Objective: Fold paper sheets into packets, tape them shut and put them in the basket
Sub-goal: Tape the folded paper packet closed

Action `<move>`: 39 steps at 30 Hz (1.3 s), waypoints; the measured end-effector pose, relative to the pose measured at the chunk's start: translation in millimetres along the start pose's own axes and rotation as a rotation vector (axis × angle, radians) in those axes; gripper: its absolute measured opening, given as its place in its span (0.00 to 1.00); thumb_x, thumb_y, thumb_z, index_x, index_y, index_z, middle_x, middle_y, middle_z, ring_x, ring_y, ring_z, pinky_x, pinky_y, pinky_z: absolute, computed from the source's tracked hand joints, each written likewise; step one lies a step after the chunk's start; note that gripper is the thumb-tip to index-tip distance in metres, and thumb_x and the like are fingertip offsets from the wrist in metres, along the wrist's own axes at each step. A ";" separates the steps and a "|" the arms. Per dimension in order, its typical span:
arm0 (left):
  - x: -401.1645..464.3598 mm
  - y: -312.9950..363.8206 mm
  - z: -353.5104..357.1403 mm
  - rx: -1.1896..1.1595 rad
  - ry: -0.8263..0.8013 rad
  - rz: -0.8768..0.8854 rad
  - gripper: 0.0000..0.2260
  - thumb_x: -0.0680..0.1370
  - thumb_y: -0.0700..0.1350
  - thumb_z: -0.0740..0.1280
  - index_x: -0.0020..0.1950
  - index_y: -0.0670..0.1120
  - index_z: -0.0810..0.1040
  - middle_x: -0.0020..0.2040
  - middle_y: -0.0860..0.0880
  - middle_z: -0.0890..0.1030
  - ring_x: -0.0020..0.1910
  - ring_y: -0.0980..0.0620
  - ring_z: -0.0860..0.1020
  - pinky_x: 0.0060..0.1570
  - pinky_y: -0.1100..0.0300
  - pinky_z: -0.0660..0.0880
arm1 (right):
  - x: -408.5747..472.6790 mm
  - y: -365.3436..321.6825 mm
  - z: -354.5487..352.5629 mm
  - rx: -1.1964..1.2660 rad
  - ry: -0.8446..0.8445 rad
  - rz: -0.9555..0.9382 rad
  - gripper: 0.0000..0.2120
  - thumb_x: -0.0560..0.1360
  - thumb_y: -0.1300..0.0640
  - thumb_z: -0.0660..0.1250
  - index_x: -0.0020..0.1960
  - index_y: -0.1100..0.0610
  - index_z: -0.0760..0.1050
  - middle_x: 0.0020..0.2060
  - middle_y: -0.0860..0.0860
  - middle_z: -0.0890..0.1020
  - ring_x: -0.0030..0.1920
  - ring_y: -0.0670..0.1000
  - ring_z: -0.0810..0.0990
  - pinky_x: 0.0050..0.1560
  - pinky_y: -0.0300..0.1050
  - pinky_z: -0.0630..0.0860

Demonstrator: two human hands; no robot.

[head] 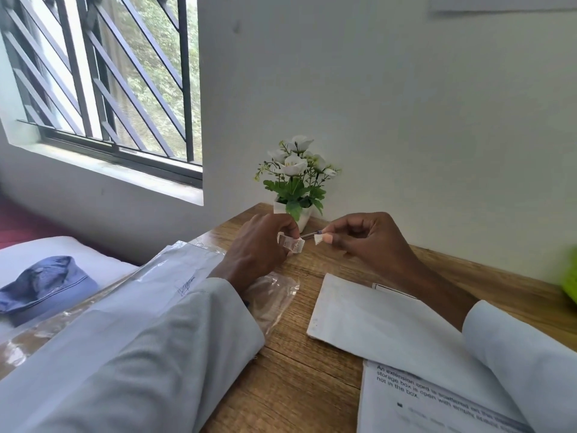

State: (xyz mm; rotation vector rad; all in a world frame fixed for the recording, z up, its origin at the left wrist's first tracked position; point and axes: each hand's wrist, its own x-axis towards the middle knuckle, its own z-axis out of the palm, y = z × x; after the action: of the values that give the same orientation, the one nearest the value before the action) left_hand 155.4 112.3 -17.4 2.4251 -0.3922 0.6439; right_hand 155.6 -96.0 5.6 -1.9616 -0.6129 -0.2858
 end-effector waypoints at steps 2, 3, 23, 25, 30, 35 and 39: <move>-0.8 -0.7 0.9 0.074 -0.030 -0.012 0.14 0.70 0.40 0.76 0.51 0.52 0.80 0.55 0.51 0.82 0.53 0.52 0.75 0.49 0.60 0.72 | -9.5 -1.9 -5.9 -0.004 -0.053 0.018 0.08 0.70 0.63 0.76 0.49 0.61 0.85 0.43 0.53 0.87 0.41 0.46 0.85 0.41 0.36 0.79; -1.1 -1.6 1.8 0.107 -0.039 -0.019 0.15 0.70 0.41 0.76 0.53 0.53 0.80 0.55 0.51 0.81 0.54 0.51 0.75 0.49 0.59 0.72 | -14.6 -3.6 -8.6 -0.006 -0.079 0.028 0.09 0.69 0.65 0.76 0.50 0.62 0.85 0.45 0.52 0.87 0.43 0.46 0.86 0.42 0.34 0.79; -5.9 46.4 3.3 -0.060 0.069 0.203 0.10 0.71 0.51 0.75 0.49 0.47 0.84 0.50 0.49 0.84 0.51 0.50 0.79 0.45 0.57 0.74 | -143.5 -56.0 -90.1 0.185 0.074 0.310 0.10 0.69 0.62 0.74 0.49 0.62 0.83 0.45 0.60 0.86 0.42 0.53 0.85 0.44 0.47 0.83; -17.6 77.5 0.8 -0.382 -0.040 0.220 0.11 0.70 0.54 0.76 0.44 0.47 0.84 0.42 0.52 0.85 0.43 0.54 0.82 0.43 0.60 0.79 | -152.2 -56.7 -95.8 0.221 0.108 0.329 0.12 0.68 0.61 0.73 0.50 0.63 0.82 0.45 0.59 0.86 0.42 0.54 0.85 0.42 0.45 0.83; -45.9 130.0 12.9 -0.606 -0.315 0.250 0.11 0.67 0.56 0.73 0.41 0.50 0.84 0.41 0.55 0.85 0.43 0.60 0.83 0.52 0.73 0.74 | -172.9 -52.7 -99.3 0.260 0.185 0.359 0.08 0.71 0.65 0.72 0.50 0.62 0.82 0.44 0.59 0.87 0.41 0.53 0.85 0.41 0.43 0.82; -55.3 136.6 27.8 -0.661 -0.452 0.286 0.05 0.69 0.52 0.72 0.41 0.54 0.85 0.43 0.57 0.85 0.47 0.60 0.82 0.60 0.62 0.73 | -178.8 -47.9 -91.1 0.307 0.236 0.392 0.10 0.69 0.65 0.74 0.51 0.63 0.82 0.41 0.59 0.86 0.39 0.52 0.84 0.42 0.44 0.83; -56.4 135.7 31.2 -0.646 -0.458 0.315 0.03 0.70 0.52 0.72 0.42 0.55 0.84 0.42 0.58 0.85 0.48 0.57 0.82 0.62 0.54 0.74 | -178.4 -47.3 -83.5 0.311 0.251 0.417 0.12 0.69 0.64 0.75 0.52 0.61 0.82 0.41 0.59 0.86 0.39 0.52 0.85 0.43 0.46 0.82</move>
State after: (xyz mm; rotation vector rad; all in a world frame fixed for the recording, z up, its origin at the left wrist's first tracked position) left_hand 63.2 -5.7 -5.5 1.8707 -1.0111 0.0420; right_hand -14.5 -205.9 -0.7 -1.6693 -0.0717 -0.1603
